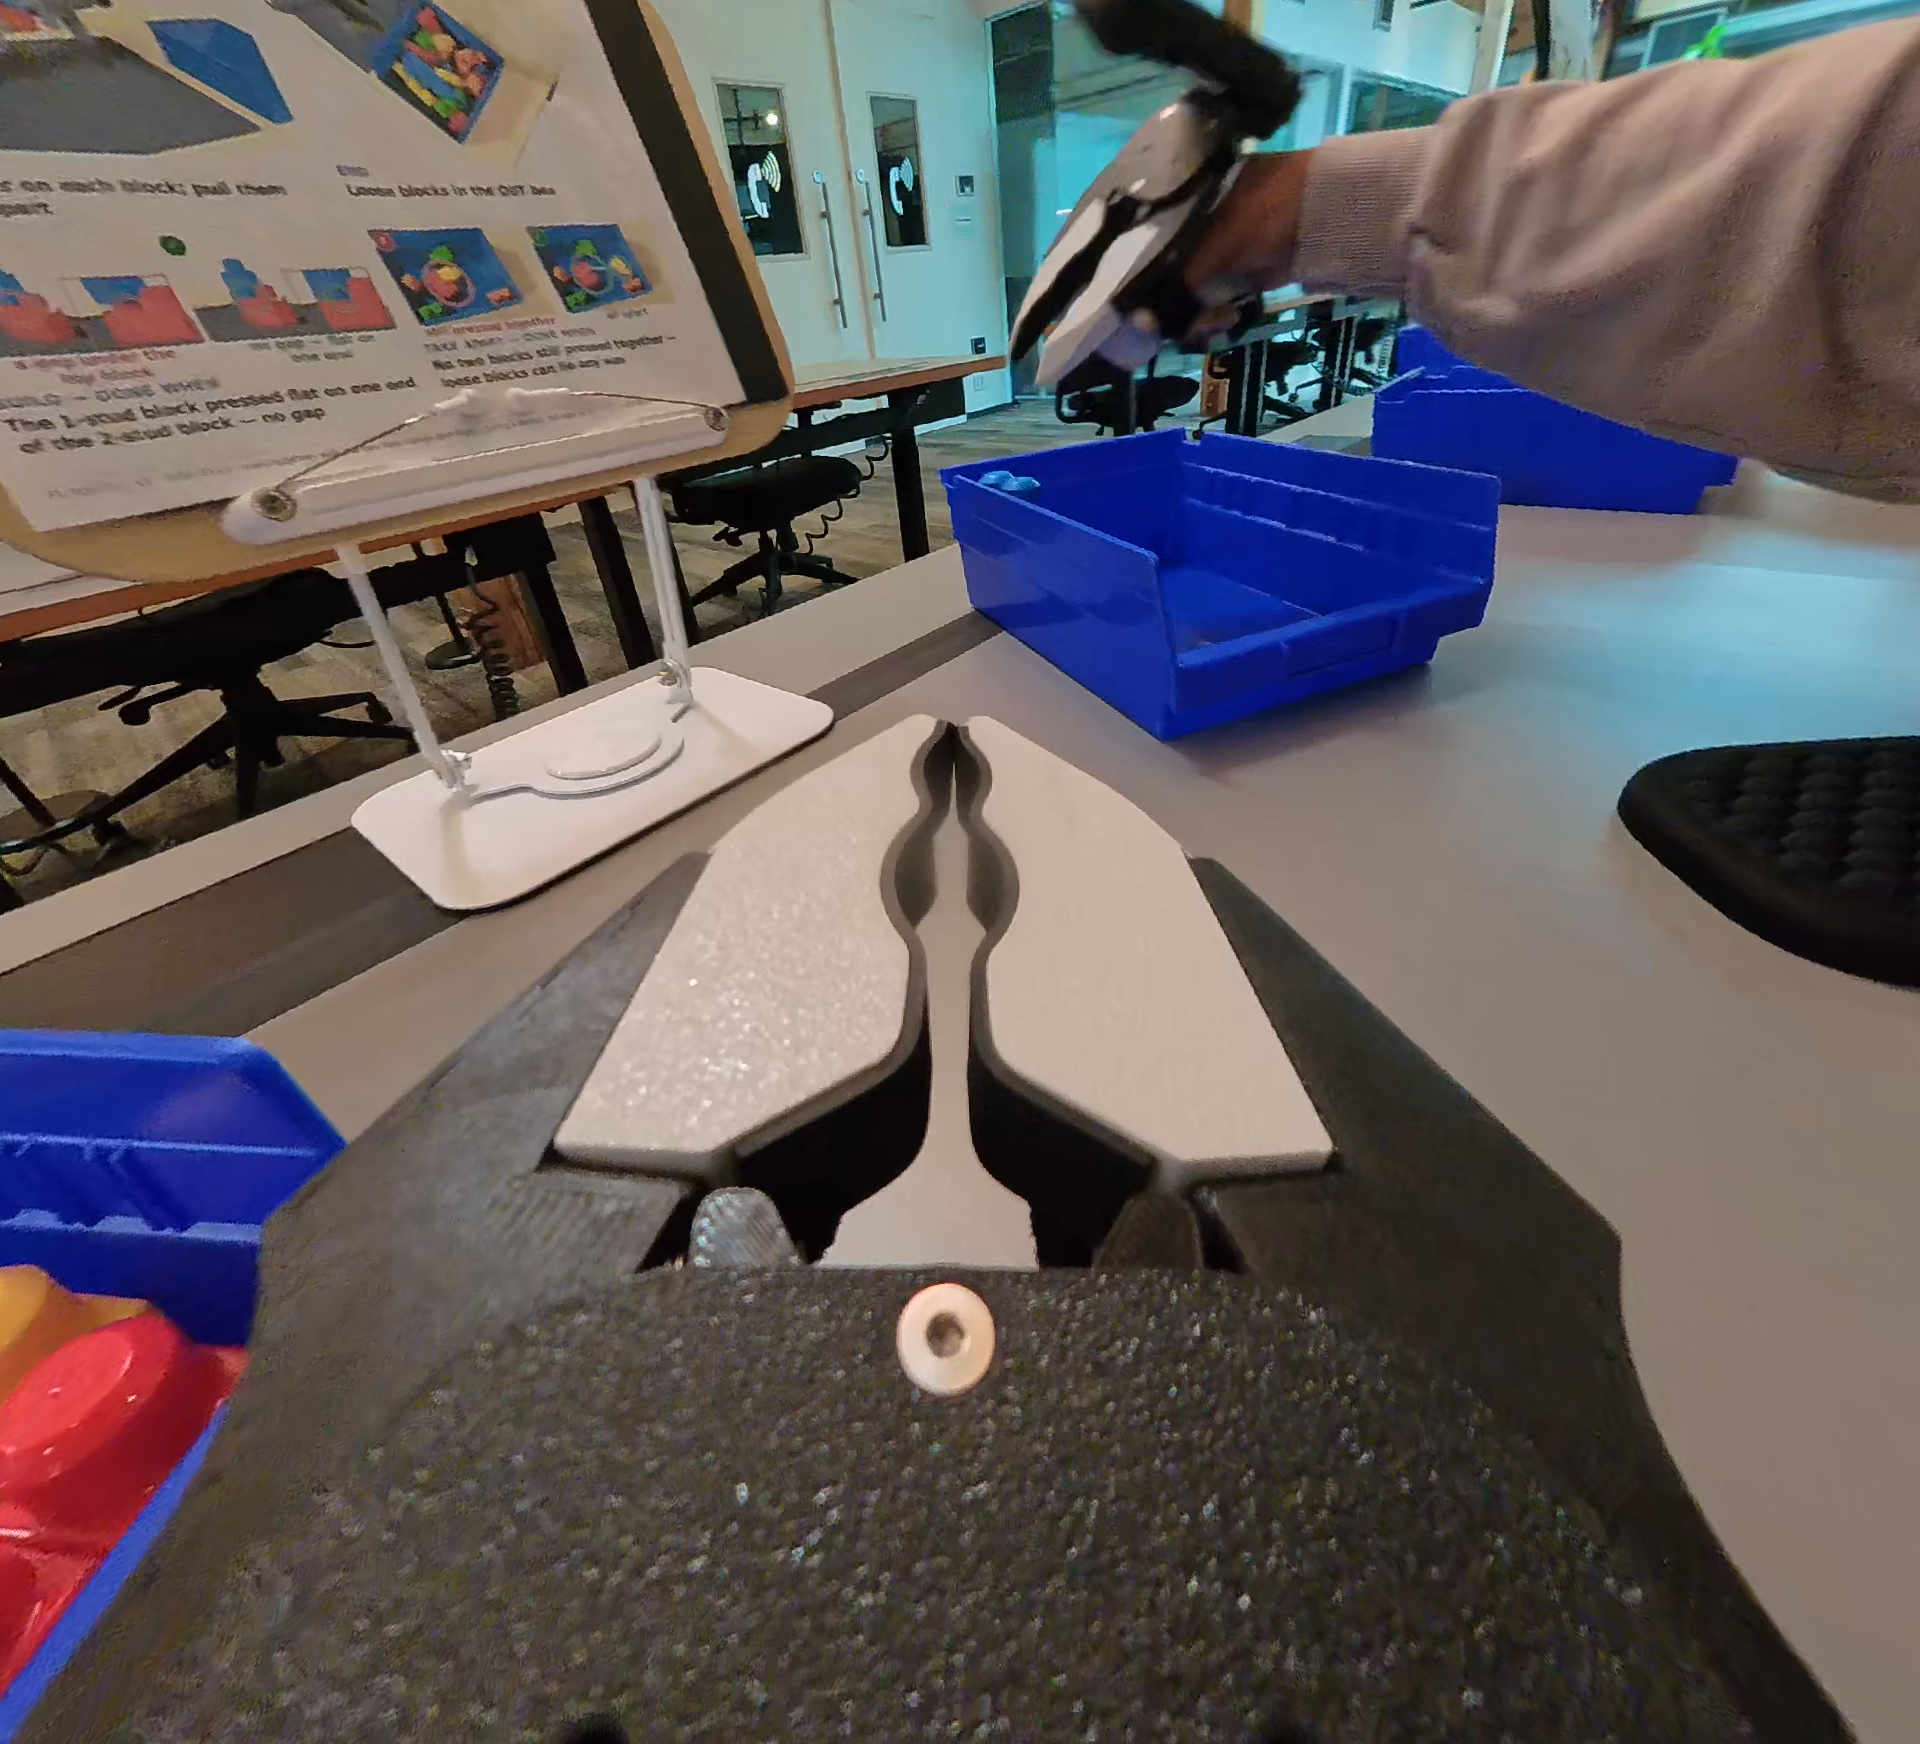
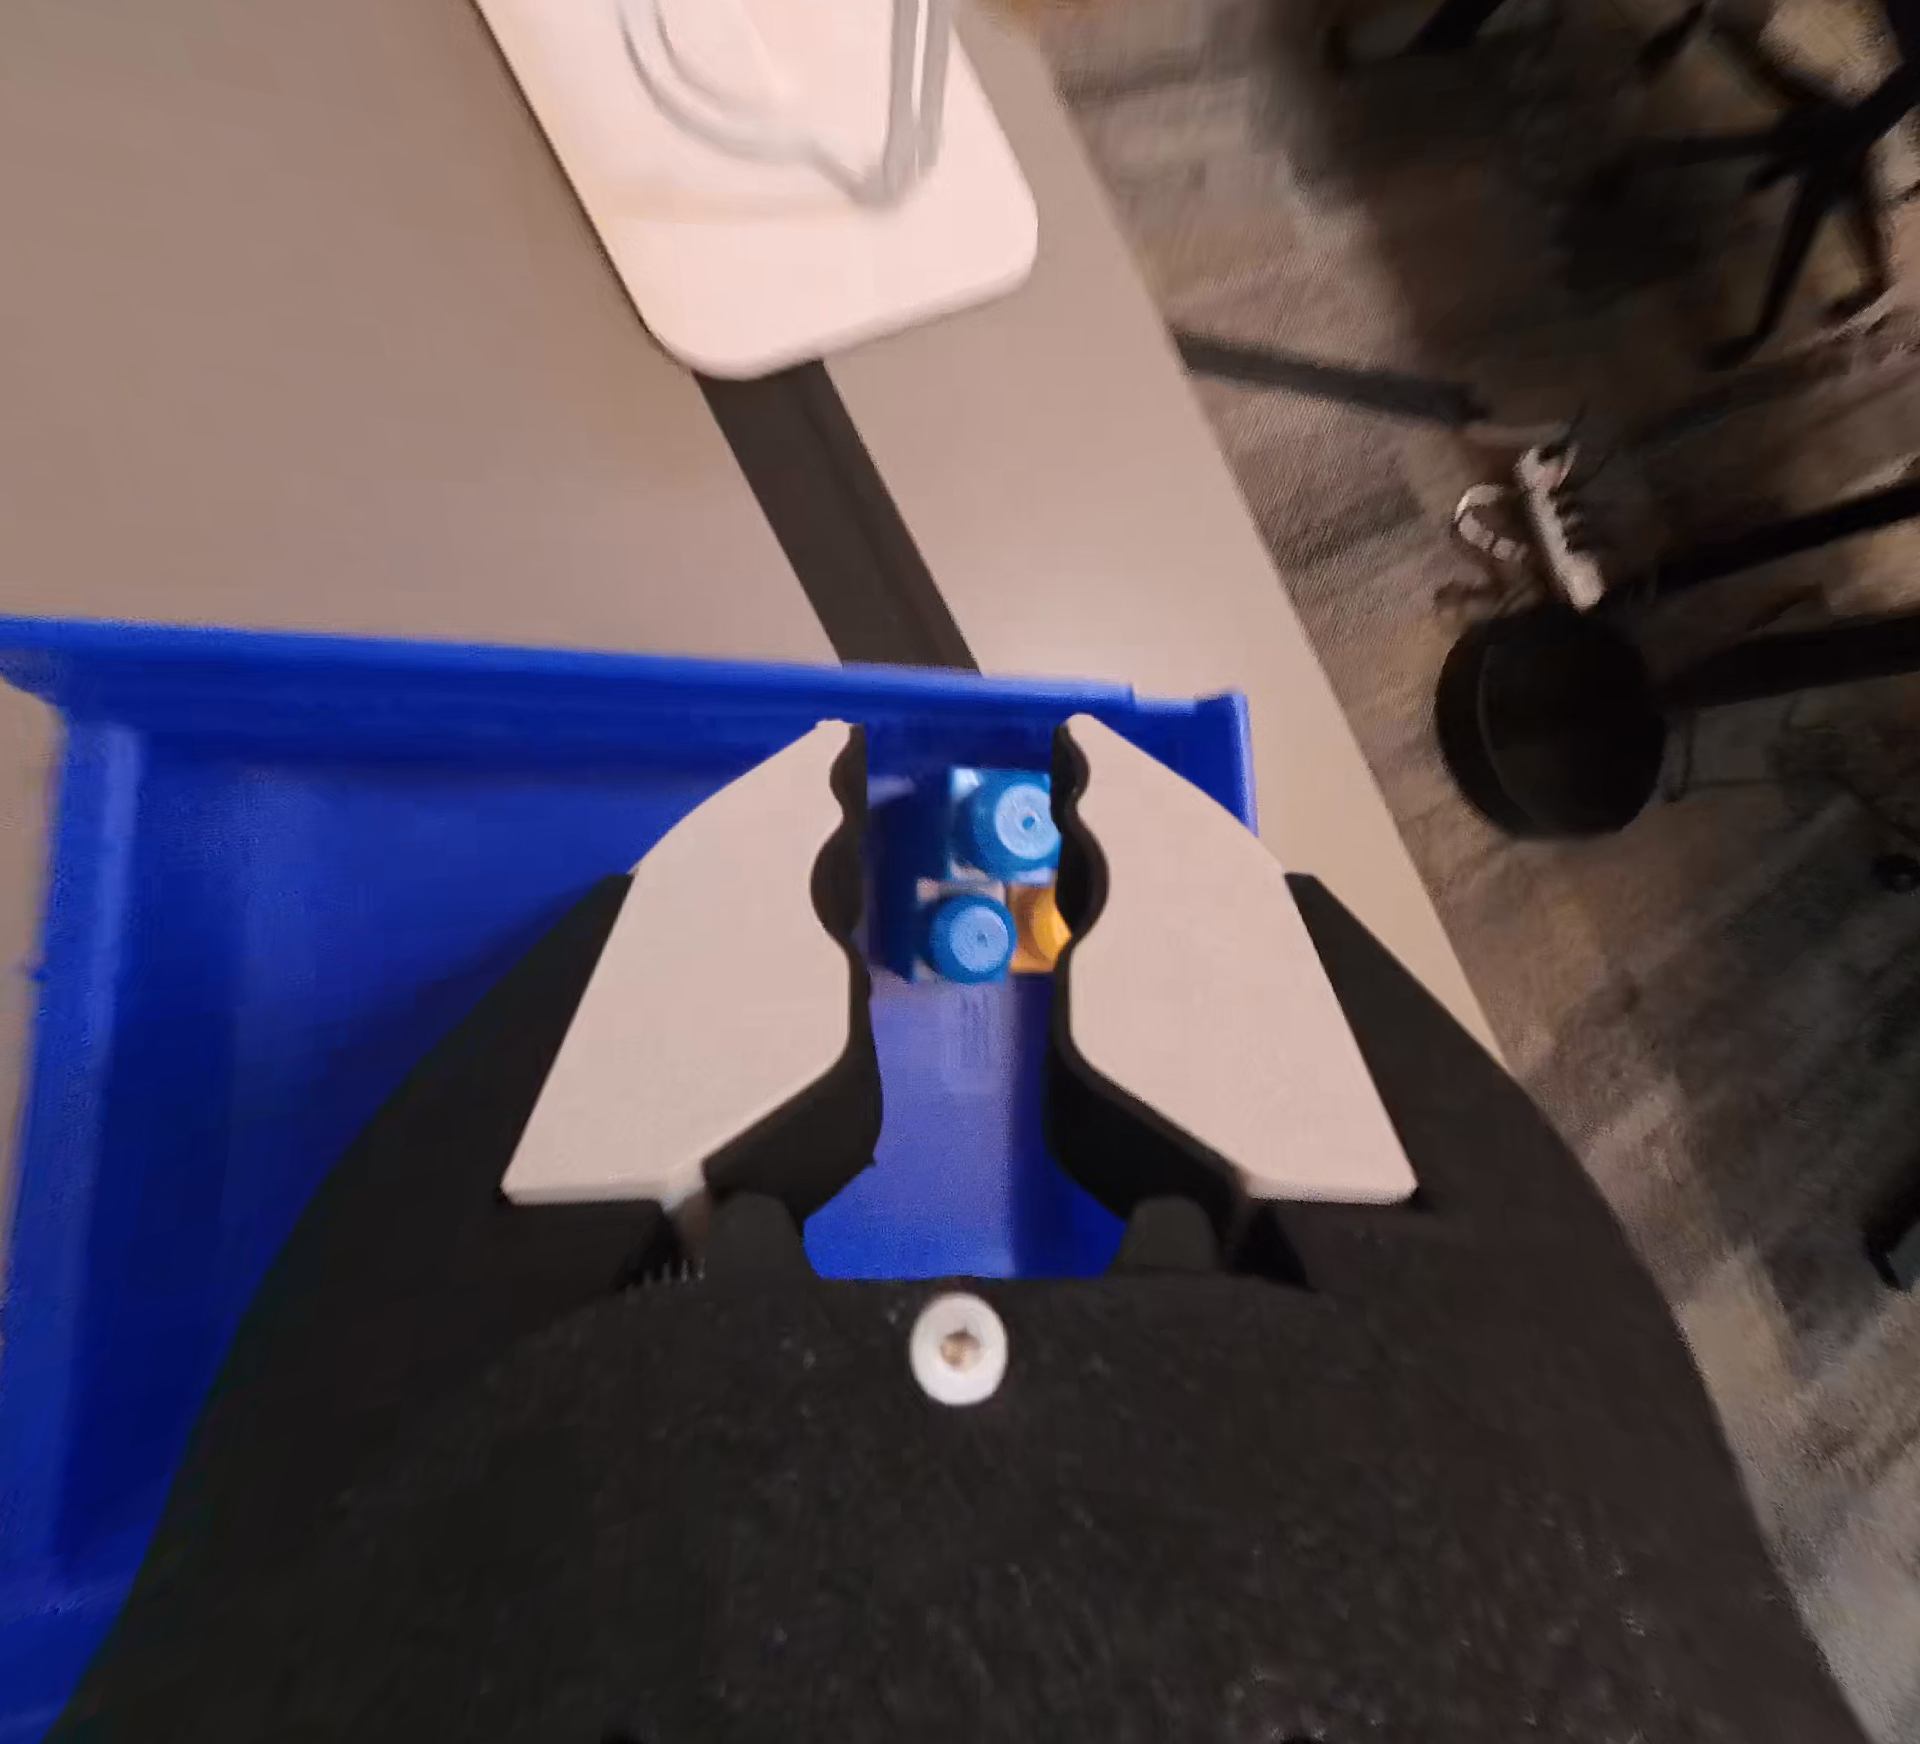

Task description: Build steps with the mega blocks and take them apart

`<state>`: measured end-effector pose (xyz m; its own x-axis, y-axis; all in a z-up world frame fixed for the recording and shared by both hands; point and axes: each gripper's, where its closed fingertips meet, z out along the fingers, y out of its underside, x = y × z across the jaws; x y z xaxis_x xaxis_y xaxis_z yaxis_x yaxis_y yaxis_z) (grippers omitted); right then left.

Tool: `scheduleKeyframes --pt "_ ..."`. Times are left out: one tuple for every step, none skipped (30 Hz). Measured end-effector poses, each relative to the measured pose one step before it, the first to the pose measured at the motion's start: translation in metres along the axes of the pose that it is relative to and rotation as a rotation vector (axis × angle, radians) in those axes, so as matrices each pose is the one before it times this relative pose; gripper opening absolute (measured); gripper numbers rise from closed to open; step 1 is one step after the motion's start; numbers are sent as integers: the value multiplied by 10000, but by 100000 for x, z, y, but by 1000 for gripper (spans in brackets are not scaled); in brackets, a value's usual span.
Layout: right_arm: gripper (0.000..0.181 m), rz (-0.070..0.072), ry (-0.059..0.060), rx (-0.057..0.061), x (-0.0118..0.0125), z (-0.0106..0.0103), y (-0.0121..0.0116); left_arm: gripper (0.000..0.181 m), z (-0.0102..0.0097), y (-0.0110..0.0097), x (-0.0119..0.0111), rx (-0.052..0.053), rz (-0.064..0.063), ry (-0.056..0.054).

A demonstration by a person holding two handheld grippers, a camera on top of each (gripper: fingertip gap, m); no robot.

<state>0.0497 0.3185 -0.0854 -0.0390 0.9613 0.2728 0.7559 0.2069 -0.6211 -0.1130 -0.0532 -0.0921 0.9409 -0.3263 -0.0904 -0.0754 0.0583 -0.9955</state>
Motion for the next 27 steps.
scheduleKeyframes --pt "33 73 174 804 -881 -1312 -1561 0 -86 -98 -247 22 -46 -99" --pt "32 101 184 823 -1115 -1226 -1643 0 -106 -113 -315 27 -55 -121" --pt "30 161 236 844 -1241 -1103 -1671 0 -117 -106 -370 31 -78 -139" --pt "28 242 194 867 -1481 -903 -1625 0 -137 -135 -414 30 -92 -144" --pt "27 335 172 777 -1645 -724 -1385 0 -169 -144 -488 27 -75 -182" --pt "24 384 259 736 -1583 -584 -1135 0 -210 -202 -599 37 -49 -245" --pt "21 382 162 682 -1741 -461 -832 0 -261 -254 -654 50 -45 -254" --pt "17 424 166 499 -1679 -279 -375 0 -287 -278 -702 44 -63 -245" --pt "16 354 137 288 -1626 -101 108 0 -331 -330 -858 41 -50 -298" --pt "15 267 85 311 -1619 -41 221 0 -367 -404 -1075 54 8 -378" --pt "12 361 55 354 -1541 24 323 0 -391 -459 -1266 39 48 -432" --pt "9 377 -18 195 -1443 111 609 0 -393 -486 -1479 -13 65 -478" --pt "8 367 81 156 -1116 141 733 0 -363 -531 -1708 -70 70 -526" --pt "3 346 42 178 -959 77 723 0 -303 -568 -1886 -111 27 -525" --pt "0 236 32 156 -768 62 704 0 -174 -487 -1966 -218 -54 -476" --pt "0 73 128 99 -458 47 749 0 -19 -396 -1968 -334 -78 -404" --pt "0 -10 153 11 -231 85 795 0 167 -282 -1944 -421 -83 -375" --pt "0 -50 51 -16 -208 127 729 2 391 -104 -1834 -555 -159 -291" --pt "0 -73 37 -48 -92 116 610 7 615 138 -1611 -710 -282 -134" --pt "0 -47 7 -72 -33 100 423 12 745 177 -1455 -722 -363 -66" --pt "0 -28 -103 -21 -119 71 184 16 830 116 -1450 -615 -316 -122" --pt "0 -44 -80 -1 -47 29 59 22 937 239 -1339 -634 -220 -146" --pt "0 -46 22 5 110 -13 22 29 1058 457 -1140 -726 -181 -133" --pt "0 -21 -18 3 63 -18 55 34 1131 537 -944 -694 -153 -115" --pt "0 27 -62 -14 5 -29 125 38 1136 504 -754 -585 -140 -97" --pt "0 37 -69 -29 -34 -25 195 39 1095 541 -709 -532 -126 -147" --pt "0 21 -93 -60 -77 -32 255 40 998 540 -704 -484 -56 -244"
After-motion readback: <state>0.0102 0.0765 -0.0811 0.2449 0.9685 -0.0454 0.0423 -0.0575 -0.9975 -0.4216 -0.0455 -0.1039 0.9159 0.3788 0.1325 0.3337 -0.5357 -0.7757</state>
